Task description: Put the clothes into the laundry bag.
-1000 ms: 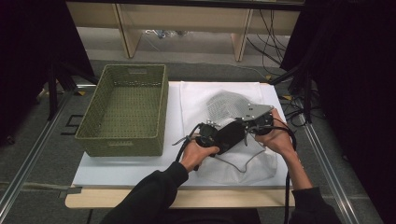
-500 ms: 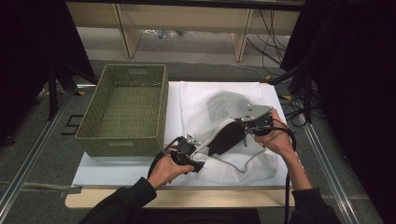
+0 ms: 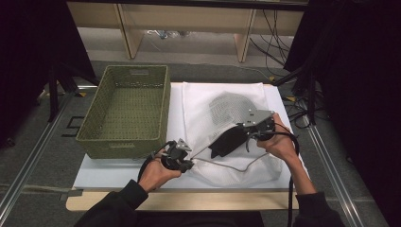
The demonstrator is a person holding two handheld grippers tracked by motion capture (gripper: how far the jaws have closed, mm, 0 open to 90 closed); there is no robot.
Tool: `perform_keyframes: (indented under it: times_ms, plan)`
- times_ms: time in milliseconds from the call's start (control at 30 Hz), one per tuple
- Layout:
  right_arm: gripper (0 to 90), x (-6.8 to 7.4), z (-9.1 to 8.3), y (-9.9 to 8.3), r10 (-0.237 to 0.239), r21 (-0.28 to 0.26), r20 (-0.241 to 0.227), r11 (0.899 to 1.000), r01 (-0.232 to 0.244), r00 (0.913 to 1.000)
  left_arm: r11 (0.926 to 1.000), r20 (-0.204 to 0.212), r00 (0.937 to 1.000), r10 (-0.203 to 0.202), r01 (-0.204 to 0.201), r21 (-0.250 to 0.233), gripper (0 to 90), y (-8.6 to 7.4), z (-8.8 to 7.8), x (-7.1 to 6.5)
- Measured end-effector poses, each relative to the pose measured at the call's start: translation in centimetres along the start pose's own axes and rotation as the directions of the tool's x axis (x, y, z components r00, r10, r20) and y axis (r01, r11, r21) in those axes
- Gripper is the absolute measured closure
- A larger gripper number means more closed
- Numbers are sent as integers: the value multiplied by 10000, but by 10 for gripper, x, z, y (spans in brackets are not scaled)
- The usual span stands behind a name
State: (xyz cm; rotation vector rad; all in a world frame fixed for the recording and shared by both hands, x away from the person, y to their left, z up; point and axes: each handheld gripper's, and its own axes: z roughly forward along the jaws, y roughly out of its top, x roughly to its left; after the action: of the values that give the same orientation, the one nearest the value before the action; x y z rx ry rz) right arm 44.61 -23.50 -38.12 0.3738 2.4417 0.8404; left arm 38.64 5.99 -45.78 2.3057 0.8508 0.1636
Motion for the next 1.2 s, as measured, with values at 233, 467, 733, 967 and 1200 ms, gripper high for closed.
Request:
perform_keyframes:
  times_ms: [233,467,733,967,1200]
  plan:
    - [898,16,1,-1,-245,312,-229,9992,253,9994,9997,-57,9999,153,-152,202,863,-14,-6,-1]
    - [898,32,3,-18,-503,812,-644,9952,554,9967,9991,12,9999,104,-104,408,824,-18,-8,2]
    - [898,45,11,-30,-505,1142,-1106,9914,631,9926,9988,190,9993,-330,323,360,650,-25,-19,4]
    - [898,53,16,-38,-400,1383,-1357,9886,589,9899,9992,68,9993,-376,377,-113,468,-29,-31,10]
    - [898,58,23,-45,-433,1583,-1618,9850,692,9859,9987,174,9997,-196,204,-464,380,-35,-33,6]
